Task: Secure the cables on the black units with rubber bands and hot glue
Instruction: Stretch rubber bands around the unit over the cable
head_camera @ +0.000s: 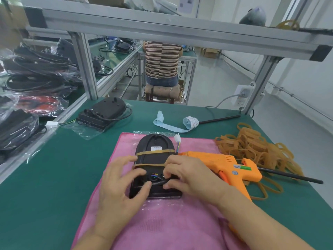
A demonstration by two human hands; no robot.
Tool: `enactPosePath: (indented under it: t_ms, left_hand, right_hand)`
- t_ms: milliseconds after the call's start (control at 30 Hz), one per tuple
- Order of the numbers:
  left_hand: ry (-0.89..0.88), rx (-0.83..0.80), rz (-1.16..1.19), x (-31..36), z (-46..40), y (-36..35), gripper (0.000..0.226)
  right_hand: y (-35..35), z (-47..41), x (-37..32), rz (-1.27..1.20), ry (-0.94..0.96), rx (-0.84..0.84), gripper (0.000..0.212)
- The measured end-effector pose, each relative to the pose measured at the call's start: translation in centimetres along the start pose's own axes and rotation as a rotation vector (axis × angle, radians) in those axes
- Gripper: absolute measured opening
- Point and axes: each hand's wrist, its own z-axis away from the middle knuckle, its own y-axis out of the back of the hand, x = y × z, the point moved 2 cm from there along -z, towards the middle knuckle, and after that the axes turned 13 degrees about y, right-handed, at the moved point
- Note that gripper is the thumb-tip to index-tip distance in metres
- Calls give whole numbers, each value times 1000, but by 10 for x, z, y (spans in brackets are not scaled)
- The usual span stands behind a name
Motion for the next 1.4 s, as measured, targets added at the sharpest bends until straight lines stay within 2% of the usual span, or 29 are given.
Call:
enactPosePath:
  t_ms: [67, 133, 333, 500, 567, 700, 767, 933, 1033, 1167, 1400]
  left_hand:
    - [-203, -16, -63, 3, 4, -7, 17]
    - [-274, -17, -89, 5, 6, -12, 13]
    - [-332, -18, -239, 5, 8, -13, 13]
    - [-282, -18, -255, 13, 7, -14, 13]
    - [-267, -28, -243, 16, 9, -16, 13]
    - [-281, -26, -208, 17, 13, -18, 13]
    - [-313, -40, -209, 18, 13, -20, 15]
    - [-408, -11, -248, 23, 11, -26, 8]
    - [-460, 15, -269, 25, 13, -27, 4]
    - [-461, 42, -252, 24, 17, -28, 10]
    - [-506, 12, -325, 23, 18, -30, 14]
  right_hand:
    - [-4, 5, -4, 55, 19, 70, 18]
    - [-11, 11, -10, 146, 43, 168, 20]
    - [-17, 21, -17, 332, 170, 196, 30]
    - [-12, 20, -19, 439, 243, 202, 29]
    - [-12, 21, -19, 408, 192, 187, 25]
    - [-8, 20, -12, 142, 117, 116, 15]
    - [-5, 22, -7, 89, 105, 71, 9]
    - [-2, 26, -6, 273, 163, 122, 20]
    - [-4, 30, -6, 259, 184, 131, 17]
    - [-1, 31, -5, 248, 190, 118, 7]
    - [-3, 29, -6, 262, 269, 82, 11]
